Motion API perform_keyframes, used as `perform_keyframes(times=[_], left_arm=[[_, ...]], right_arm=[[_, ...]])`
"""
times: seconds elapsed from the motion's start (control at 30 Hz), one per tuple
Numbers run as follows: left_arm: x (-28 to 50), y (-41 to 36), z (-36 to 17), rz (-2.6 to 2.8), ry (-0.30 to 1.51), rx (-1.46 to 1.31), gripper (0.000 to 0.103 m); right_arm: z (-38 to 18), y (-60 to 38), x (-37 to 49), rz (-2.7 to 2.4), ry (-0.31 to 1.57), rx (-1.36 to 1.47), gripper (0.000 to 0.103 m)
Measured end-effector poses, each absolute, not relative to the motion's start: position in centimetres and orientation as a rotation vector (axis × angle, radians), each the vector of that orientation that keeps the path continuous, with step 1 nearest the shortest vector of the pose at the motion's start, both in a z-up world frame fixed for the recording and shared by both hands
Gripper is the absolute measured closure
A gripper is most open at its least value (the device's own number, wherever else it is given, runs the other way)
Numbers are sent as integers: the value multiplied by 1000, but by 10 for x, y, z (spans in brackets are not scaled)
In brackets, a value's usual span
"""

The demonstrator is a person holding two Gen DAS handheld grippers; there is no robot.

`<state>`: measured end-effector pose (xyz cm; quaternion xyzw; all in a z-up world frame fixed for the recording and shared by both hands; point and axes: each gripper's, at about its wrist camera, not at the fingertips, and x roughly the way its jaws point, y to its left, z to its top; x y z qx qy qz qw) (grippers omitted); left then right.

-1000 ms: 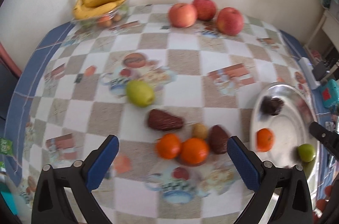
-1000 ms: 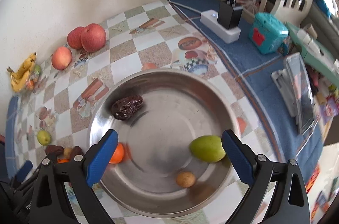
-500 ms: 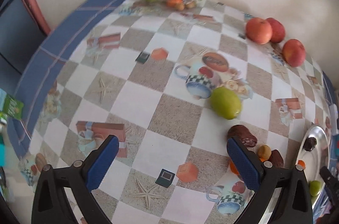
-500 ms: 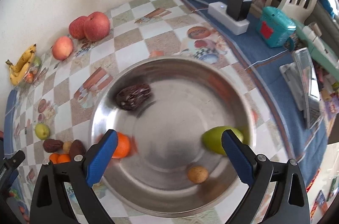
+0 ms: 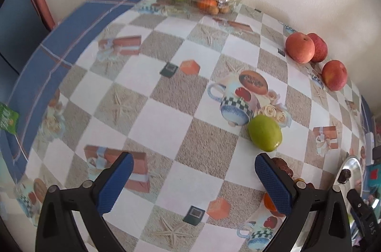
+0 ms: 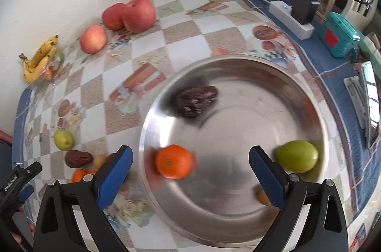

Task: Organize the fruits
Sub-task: 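Withdraw both grippers from the bowl back toward the fruit row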

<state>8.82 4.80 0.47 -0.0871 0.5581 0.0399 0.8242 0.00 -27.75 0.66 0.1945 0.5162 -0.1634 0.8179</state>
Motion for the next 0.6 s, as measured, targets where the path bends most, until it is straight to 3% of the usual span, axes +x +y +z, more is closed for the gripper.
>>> perform_keyframes(times=[0.6], left_arm=[[86,37,20,18,1095,-194,0]], right_arm=[[12,-191,31,-145,1059,313,5]])
